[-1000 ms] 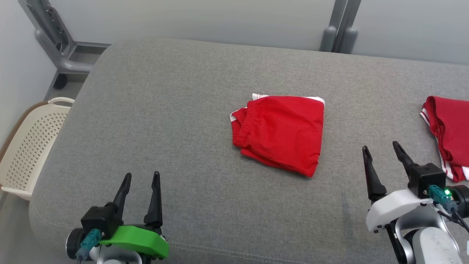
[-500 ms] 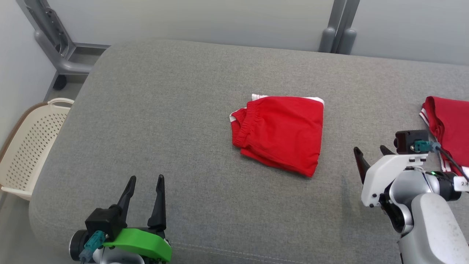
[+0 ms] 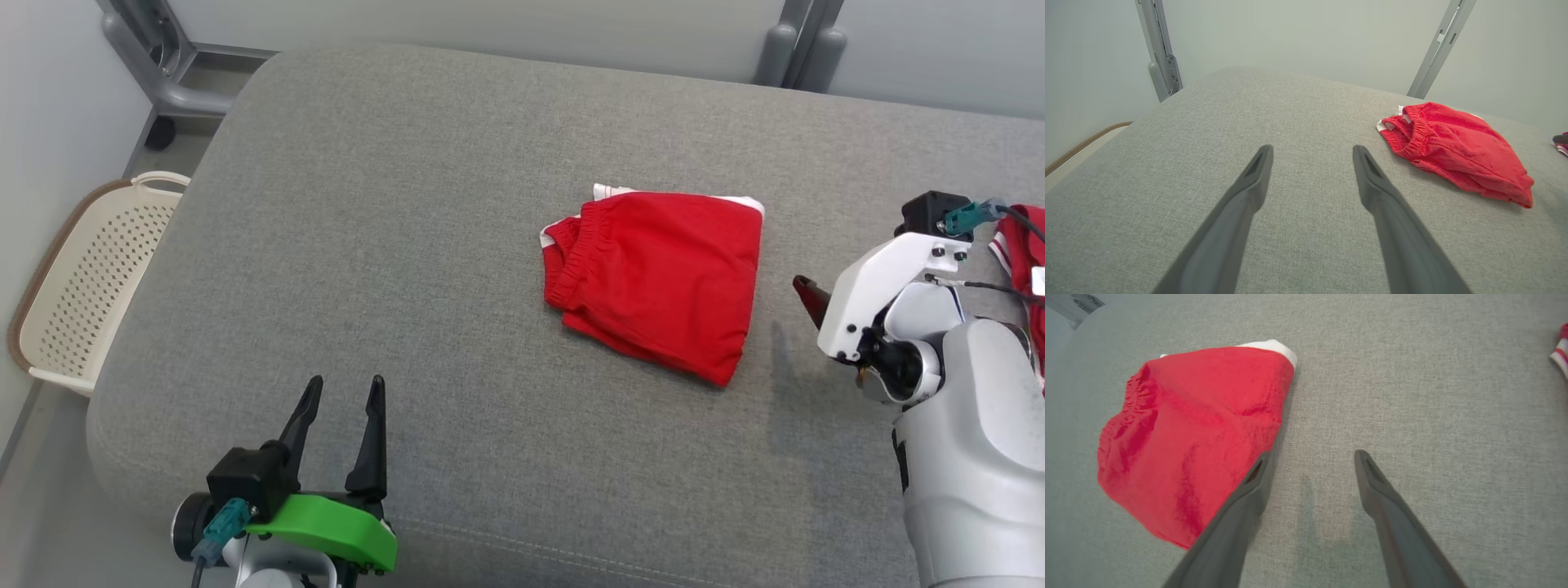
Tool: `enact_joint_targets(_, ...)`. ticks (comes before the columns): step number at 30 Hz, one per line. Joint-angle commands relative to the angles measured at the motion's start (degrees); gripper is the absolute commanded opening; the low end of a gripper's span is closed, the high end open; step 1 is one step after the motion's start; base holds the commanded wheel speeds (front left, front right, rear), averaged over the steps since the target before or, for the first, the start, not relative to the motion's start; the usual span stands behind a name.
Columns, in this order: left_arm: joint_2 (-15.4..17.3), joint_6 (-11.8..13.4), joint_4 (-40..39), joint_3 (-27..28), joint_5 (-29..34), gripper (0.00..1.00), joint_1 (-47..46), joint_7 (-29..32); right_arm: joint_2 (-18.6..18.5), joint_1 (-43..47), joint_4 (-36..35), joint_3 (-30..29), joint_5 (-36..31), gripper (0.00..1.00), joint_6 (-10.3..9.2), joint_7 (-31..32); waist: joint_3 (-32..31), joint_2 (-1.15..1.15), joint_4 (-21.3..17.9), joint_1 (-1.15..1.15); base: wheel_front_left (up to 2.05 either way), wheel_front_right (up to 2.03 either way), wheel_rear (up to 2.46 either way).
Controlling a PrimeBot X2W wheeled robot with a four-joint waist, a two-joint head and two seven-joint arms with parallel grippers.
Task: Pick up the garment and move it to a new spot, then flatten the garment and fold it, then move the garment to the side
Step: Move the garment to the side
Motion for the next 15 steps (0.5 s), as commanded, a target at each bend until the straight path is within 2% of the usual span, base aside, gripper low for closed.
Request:
enact_joint_targets(1,0.02,-0.19,0.28,-0.13,-0.21,1.0,-1.03,-0.29,-0.11,-2.13,2.18,-0.27,1.37,1.0,-0.01,0.02,1.0,0.0,1.02,0.0,0.0,0.0,0.0)
enact_joint_targets(6,-0.14,-0.31,0.73,-0.53,-0.24,1.0,-1.57,-0.4,-0.1,-5.68,8.99,0.29,3.6,1.0,-0.01,-2.17,1.78,0.0,1.75,0.0,0.0,0.0,0.0)
enact_joint_targets(15,-0.5,-0.62,1.52,-1.21,-0.27,1.0,-2.69,-0.83,-0.11,-12.63,25.85,3.63,5.75,1.0,-0.01,-8.72,3.58,0.0,2.75,0.0,0.0,0.0,0.0)
